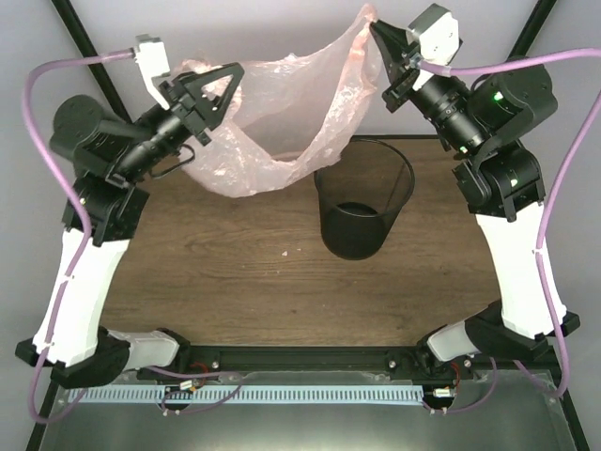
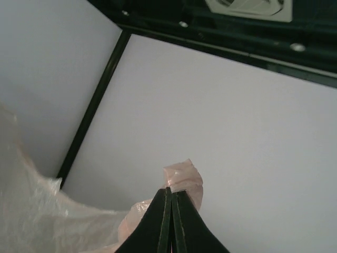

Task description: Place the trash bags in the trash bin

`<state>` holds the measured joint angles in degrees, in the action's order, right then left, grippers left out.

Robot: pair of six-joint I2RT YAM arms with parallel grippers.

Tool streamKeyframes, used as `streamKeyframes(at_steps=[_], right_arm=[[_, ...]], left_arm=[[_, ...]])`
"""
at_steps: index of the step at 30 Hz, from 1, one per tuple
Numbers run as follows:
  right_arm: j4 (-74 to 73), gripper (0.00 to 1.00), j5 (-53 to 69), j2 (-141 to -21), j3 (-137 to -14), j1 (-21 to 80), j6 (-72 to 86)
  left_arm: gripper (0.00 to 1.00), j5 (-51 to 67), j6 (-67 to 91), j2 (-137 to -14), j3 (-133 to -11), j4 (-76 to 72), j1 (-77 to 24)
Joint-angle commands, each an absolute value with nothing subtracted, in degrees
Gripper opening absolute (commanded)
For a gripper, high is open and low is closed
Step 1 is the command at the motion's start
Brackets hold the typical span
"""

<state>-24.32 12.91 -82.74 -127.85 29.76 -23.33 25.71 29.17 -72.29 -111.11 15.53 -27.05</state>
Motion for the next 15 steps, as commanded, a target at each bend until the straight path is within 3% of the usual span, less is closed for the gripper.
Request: streamKeyframes(at_steps=[1,15], right_arm=[[-20.9,0.01,8.2,-82.0,-130.6,29.5,-26.7],[-15.7,0.01,2.2,-78.6,-135.7,29.4,-36.3]], left_arm=[[0.04,30.1,34.0,-75.2,-111.2,8.5,-27.7],[0.04,28.2,30.1,-80.8,-110.3,7.9,-34.5]])
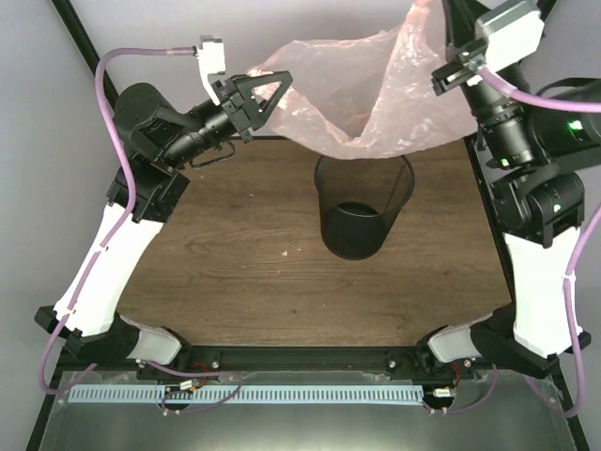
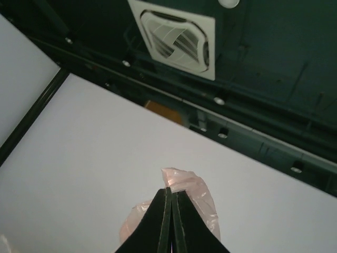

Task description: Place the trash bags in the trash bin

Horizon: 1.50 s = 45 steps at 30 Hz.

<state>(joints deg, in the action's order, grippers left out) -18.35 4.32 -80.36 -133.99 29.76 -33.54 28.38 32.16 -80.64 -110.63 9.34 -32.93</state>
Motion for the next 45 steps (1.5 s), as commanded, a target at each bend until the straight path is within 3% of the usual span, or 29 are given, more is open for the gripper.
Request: streamKeyframes(at_steps=[1,8,21,45], right_arm=[[-16.1,0.01,2.3,-78.3,-135.3,29.4,-36.3],[-19.1,0.01,3.2,-75.8,-129.7,29.4,-37.2],[-20.2,0.01,4.7,-75.6,-131.0,29.4,-36.3],[-16.2,0.01,1.6,-76.1,-125.2,29.4,-40.0]], left_arm=[[0.04,28.0,29.7,-80.9,-109.9,8.3,-35.0],[0.04,26.8,30.6,-80.5,-105.4,10.4,-38.3],[0.04,23.5,28.9,-77.5,-102.9,12.3,-42.8],[0.04,13.1,16.6,-78.8,-100.4,14.6,-43.1]])
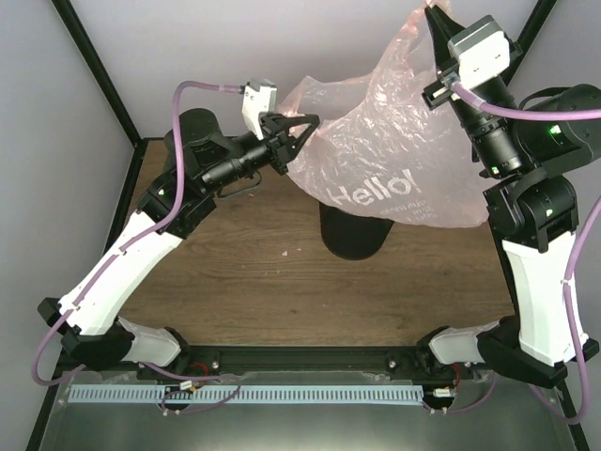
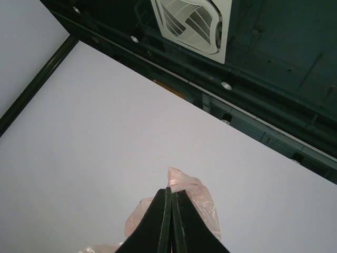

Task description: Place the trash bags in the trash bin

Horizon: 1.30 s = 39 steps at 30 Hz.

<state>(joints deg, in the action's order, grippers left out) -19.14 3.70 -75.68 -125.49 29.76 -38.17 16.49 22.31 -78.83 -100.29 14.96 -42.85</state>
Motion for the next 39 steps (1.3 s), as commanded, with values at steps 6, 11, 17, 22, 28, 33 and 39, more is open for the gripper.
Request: streamKeyframes(at_steps=[6,11,17,22,28,33,39], right_arm=[[-14.5,0.01,0.7,-76.8,-123.5,29.4,-42.0],[-14.2,0.01,0.2,-76.5,-118.5,29.4,-42.4],[-14.6,0.01,0.0,-75.9,-114.3,29.4,-41.1],[-17.3,0.04,1.4,-75.9,-112.7,29.4,-38.0],[-25.8,0.29,-0.5,-76.6,-115.0,29.4,-32.0],[-33.6,0.74,4.4,-72.6,-109.2,26.5,-24.3],[-42.2,0.85,21.4,-71.5,-105.7,12.3,-18.4]], left_arm=[[0.04,6.9,11.6,-78.2,-100.1,15.6,-43.0],[0.04,5.7,11.1,-78.4,-99.6,17.5,-43.0],[0.04,4.1,11.0,-76.3,-97.3,18.0,-43.0],[0.04,0.5,9.9,-73.5,-94.6,18.6,-42.9],[0.04,-4.1,10.4,-72.0,-92.8,20.2,-42.9],[0.04,-6.2,11.7,-72.3,-92.1,20.7,-42.8],[0.04,-10.8,13.1,-73.6,-92.4,21.0,-42.3]])
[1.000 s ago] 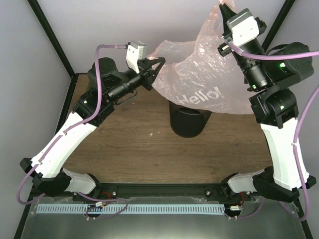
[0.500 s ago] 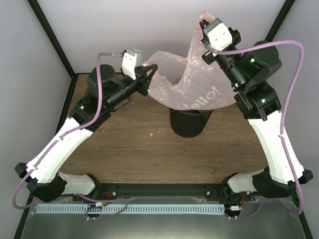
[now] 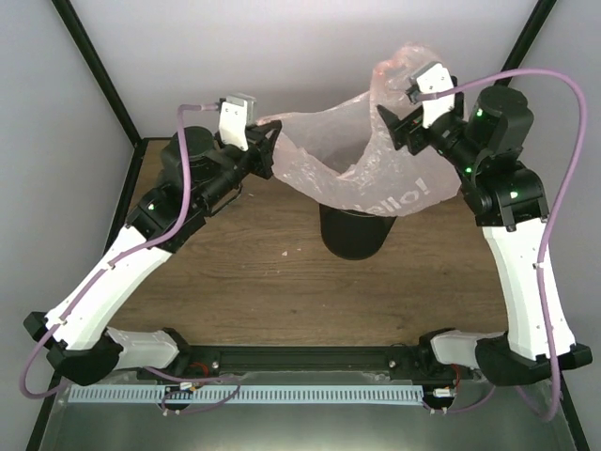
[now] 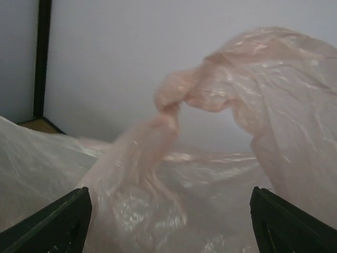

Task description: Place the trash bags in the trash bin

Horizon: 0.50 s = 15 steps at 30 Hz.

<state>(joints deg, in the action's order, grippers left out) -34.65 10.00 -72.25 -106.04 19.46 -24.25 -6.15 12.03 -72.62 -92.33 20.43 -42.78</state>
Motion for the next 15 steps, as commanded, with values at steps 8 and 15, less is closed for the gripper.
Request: streamKeyframes(at_steps=[8,15], right_arm=[[-52.9,0.99,43.3,-68.3,-99.8,-5.9,-20.7],[-58.8,1.00,45.5,-66.6,-102.7,-7.9,-22.8]], left_arm=[[0.04,-14.7,14.3,-74.7,-92.5,24.7,-37.3],[0.04,-11.0,15.0,-75.6,-92.1,23.6,-34.4]])
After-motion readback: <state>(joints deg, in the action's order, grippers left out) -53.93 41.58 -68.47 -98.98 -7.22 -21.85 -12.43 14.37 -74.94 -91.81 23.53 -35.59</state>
